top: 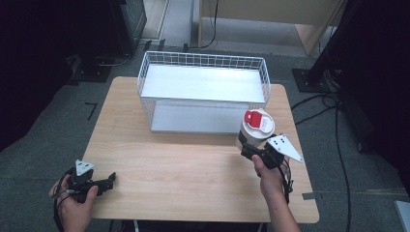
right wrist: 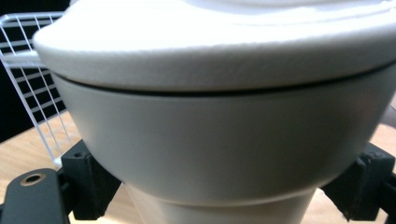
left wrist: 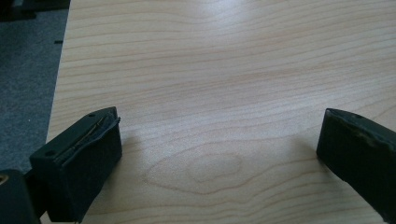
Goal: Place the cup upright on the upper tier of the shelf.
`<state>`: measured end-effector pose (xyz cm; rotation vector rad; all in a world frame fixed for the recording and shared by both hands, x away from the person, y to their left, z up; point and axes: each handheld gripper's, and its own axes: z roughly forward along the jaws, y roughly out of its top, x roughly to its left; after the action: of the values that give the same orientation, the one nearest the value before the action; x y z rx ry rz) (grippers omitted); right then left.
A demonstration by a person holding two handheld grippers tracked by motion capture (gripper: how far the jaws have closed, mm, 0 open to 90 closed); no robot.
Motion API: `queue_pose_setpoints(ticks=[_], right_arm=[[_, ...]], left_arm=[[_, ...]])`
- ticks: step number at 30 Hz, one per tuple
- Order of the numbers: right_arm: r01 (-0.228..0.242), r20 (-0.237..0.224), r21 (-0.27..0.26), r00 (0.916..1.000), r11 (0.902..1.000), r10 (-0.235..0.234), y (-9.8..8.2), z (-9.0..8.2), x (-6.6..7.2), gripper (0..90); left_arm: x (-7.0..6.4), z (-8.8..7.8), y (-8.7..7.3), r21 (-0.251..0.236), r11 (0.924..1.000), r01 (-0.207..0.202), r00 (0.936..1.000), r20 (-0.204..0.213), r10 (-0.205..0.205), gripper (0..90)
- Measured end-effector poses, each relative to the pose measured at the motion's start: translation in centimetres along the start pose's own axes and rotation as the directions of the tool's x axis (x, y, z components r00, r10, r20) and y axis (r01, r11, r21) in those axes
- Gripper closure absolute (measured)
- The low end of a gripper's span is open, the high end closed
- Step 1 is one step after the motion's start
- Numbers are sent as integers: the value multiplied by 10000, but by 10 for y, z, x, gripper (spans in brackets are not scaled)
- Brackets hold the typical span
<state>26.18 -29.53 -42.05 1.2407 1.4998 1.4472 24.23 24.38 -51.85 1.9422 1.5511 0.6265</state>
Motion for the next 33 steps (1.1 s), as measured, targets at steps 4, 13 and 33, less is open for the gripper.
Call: queue_pose_setpoints(ticks=[4,13,33], right_arm=[[64,-190,-245,9998,9997,-69,15,6,8,119],[255,-481,-703,9984,9972,-289,43,20,27,120],[699,-632,-1342,9949,9885,-789,94,50,51,120]], left_arm=[[0,0,0,-2,10000,-7,10000,4,7,5],[0,0,0,-15,10000,13,10000,6,-13,4],[0,0,0,-27,10000,-12,10000,-11,12,5]])
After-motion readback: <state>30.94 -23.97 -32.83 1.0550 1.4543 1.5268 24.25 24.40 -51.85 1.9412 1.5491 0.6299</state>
